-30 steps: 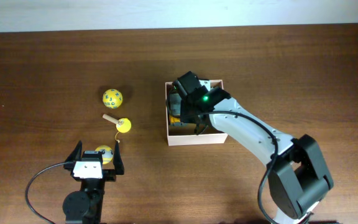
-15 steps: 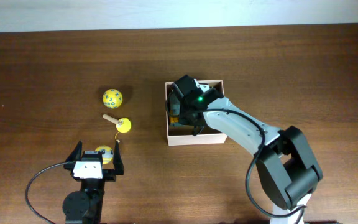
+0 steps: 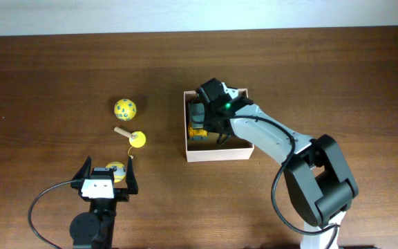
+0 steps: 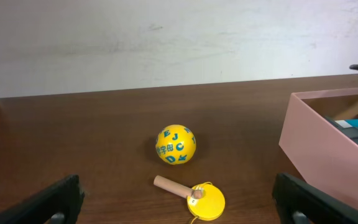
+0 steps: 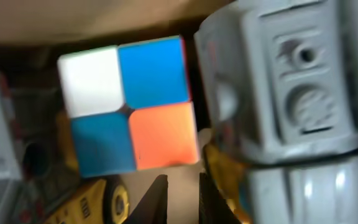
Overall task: Pack container
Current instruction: 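Open the right gripper and press the cube down between the trucks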
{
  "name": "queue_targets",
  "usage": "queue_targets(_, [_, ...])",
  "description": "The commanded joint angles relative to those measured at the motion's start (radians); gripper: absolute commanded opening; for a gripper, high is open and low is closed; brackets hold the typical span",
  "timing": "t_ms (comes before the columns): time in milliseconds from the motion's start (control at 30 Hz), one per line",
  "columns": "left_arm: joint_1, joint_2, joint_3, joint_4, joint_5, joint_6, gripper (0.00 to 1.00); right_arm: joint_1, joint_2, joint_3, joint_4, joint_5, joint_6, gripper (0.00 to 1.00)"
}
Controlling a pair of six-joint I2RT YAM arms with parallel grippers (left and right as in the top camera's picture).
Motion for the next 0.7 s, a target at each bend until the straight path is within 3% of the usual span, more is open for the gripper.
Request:
queue_targets(0, [0.006, -0.003, -0.005, -0.001, 0.008, 0.016, 0.99, -0.007, 0.008, -0.008, 0.016, 0.032, -0.04, 0.13])
queue_targets(667, [0.006, -0.003, -0.005, -0.001, 0.008, 0.016, 0.99, -0.007, 0.008, -0.008, 0.058, 0.05, -0.112, 0.13])
